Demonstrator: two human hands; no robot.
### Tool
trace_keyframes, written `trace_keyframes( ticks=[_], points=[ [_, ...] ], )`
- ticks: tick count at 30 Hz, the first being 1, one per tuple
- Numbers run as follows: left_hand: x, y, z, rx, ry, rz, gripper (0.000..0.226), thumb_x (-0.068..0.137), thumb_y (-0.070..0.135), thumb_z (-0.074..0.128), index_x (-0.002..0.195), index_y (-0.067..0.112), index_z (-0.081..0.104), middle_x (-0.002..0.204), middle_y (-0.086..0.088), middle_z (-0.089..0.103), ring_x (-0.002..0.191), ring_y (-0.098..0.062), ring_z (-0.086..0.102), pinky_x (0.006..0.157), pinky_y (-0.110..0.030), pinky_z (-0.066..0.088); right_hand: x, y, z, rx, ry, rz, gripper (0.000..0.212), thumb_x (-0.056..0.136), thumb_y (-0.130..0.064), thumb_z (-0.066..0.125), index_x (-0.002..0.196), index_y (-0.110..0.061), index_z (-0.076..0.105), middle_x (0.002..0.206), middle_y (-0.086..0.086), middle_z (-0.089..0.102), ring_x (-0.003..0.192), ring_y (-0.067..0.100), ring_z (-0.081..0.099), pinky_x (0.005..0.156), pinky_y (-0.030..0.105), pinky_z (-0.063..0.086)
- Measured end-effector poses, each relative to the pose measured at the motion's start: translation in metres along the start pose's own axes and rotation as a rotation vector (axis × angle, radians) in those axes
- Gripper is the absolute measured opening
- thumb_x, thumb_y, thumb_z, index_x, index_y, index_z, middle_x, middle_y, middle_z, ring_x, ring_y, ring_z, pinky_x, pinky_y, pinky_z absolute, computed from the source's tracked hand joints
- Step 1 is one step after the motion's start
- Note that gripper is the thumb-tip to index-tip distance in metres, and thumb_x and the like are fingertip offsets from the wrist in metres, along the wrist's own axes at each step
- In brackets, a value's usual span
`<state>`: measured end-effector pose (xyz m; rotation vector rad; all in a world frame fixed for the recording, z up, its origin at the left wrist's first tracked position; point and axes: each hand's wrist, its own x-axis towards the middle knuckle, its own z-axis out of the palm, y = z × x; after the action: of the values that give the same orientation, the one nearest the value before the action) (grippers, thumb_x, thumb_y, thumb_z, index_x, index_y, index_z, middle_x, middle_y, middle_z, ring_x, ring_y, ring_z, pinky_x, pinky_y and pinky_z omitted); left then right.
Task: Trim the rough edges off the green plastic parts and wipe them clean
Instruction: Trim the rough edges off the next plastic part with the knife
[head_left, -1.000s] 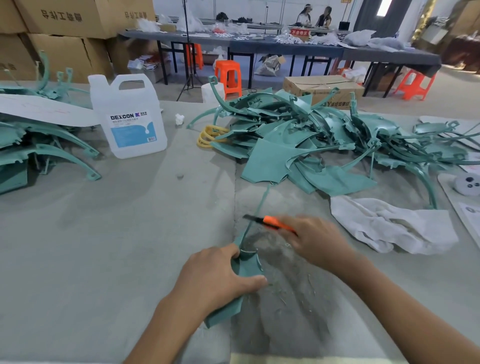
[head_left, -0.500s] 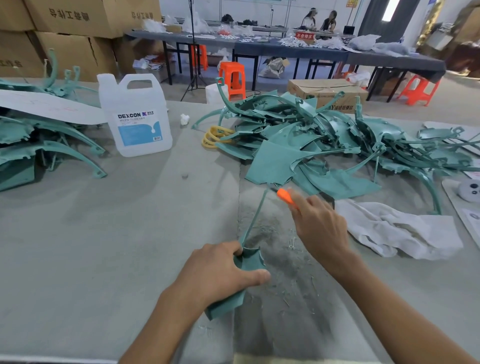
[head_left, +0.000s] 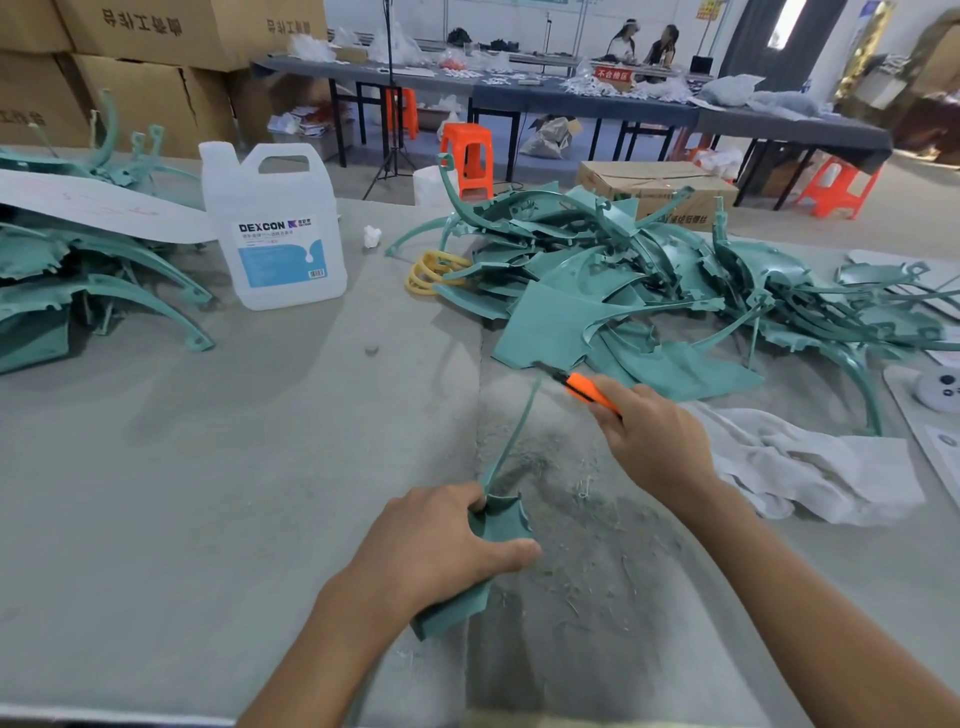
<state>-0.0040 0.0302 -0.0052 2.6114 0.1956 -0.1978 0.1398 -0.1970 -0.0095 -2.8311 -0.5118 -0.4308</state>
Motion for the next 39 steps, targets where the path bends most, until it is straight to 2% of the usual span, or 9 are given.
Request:
trace_keyframes(
  ticks=[7, 10, 16, 20, 24, 27, 29, 33, 39],
  points=[
    [-0.002, -0.007, -0.002, 0.073, -0.039, 0.045, 0.072, 0.048, 0.096, 0.051, 0.099, 0.046, 0.054, 0.077, 0.021, 0.056, 0.07, 0.004, 0.051, 0.055, -0.023, 0.033, 0.003, 0.008, -0.004, 0.289, 0.021, 0.137, 0.018, 0.103, -0.045, 0.047, 0.119, -0.043, 0.054, 0.07, -0.01, 0.057, 0.066, 0.016, 0.056, 0.053, 0.031, 0.036],
    [-0.005, -0.017, -0.004, 0.134, -0.136, 0.082, 0.077, 0.048, 0.095, 0.053, 0.112, 0.052, 0.044, 0.114, 0.023, 0.054, 0.099, -0.007, 0.05, 0.077, -0.027, 0.037, -0.002, -0.009, -0.006, 0.718, -0.083, 0.23, 0.013, 0.092, -0.059, 0.059, 0.098, -0.048, 0.057, 0.063, -0.012, 0.058, 0.052, 0.008, 0.054, 0.049, 0.031, 0.051],
    [-0.016, -0.045, -0.018, 0.183, -0.233, 0.146, 0.102, 0.057, 0.079, 0.066, 0.142, 0.053, 0.016, 0.149, 0.019, 0.028, 0.138, -0.007, 0.019, 0.114, -0.028, 0.015, -0.01, -0.035, -0.001, 1.185, -0.237, 0.372, 0.02, 0.092, -0.031, 0.075, 0.092, -0.012, 0.069, 0.075, 0.003, 0.065, 0.055, 0.014, 0.055, 0.047, 0.032, 0.049],
    [-0.009, -0.047, -0.026, 0.179, -0.236, 0.133, 0.112, 0.062, 0.088, 0.056, 0.151, 0.051, 0.0, 0.155, 0.017, 0.016, 0.143, -0.005, 0.01, 0.118, -0.035, 0.011, -0.023, -0.046, 0.006, 1.212, -0.275, 0.37, 0.009, 0.092, -0.019, 0.074, 0.095, -0.01, 0.072, 0.074, -0.001, 0.068, 0.061, 0.011, 0.059, 0.048, 0.027, 0.049],
    [0.033, -0.013, 0.001, 0.104, 0.008, 0.214, 0.062, 0.098, 0.065, 0.034, 0.151, 0.034, 0.033, 0.155, 0.007, 0.04, 0.144, -0.017, 0.031, 0.118, -0.039, 0.024, -0.04, -0.06, 0.01, 1.238, -0.315, 0.364, 0.013, 0.092, -0.021, 0.075, 0.099, -0.011, 0.072, 0.076, 0.003, 0.068, 0.063, 0.012, 0.059, 0.049, 0.028, 0.05],
    [0.057, -0.001, 0.025, 0.069, 0.051, 0.24, 0.039, 0.106, 0.049, 0.029, 0.109, 0.026, 0.061, 0.115, -0.001, 0.067, 0.113, -0.029, 0.058, 0.095, -0.042, 0.043, -0.048, -0.06, 0.006, 1.202, -0.323, 0.348, 0.016, 0.094, -0.026, 0.073, 0.105, -0.015, 0.07, 0.089, 0.017, 0.071, 0.064, 0.012, 0.061, 0.052, 0.029, 0.051],
    [0.063, -0.004, 0.036, 0.086, 0.084, 0.256, 0.038, 0.107, 0.047, 0.028, 0.085, 0.024, 0.048, 0.093, -0.004, 0.067, 0.093, -0.033, 0.06, 0.081, -0.043, 0.045, -0.054, -0.053, 0.002, 1.04, -0.274, 0.327, 0.017, 0.098, -0.035, 0.065, 0.105, -0.02, 0.066, 0.091, 0.013, 0.071, 0.064, 0.013, 0.061, 0.054, 0.036, 0.053],
    [0.071, -0.005, 0.046, 0.119, 0.139, 0.25, 0.035, 0.107, 0.046, 0.026, 0.083, 0.029, 0.044, 0.094, -0.009, 0.068, 0.09, -0.036, 0.06, 0.078, -0.043, 0.043, -0.077, -0.031, 0.002, 0.545, -0.192, 0.244, 0.016, 0.102, -0.051, 0.047, 0.098, -0.039, 0.056, 0.073, -0.007, 0.067, 0.061, 0.009, 0.06, 0.062, 0.039, 0.051],
    [0.071, -0.009, 0.049, 0.041, 0.134, 0.256, 0.036, 0.107, 0.045, 0.025, 0.081, 0.027, 0.039, 0.089, -0.009, 0.065, 0.086, -0.036, 0.056, 0.083, -0.044, 0.044, -0.093, -0.026, 0.004, 0.453, -0.203, 0.236, 0.005, 0.101, -0.054, 0.046, 0.097, -0.052, 0.049, 0.074, -0.018, 0.066, 0.066, 0.001, 0.06, 0.054, 0.03, 0.044]
  ],
)
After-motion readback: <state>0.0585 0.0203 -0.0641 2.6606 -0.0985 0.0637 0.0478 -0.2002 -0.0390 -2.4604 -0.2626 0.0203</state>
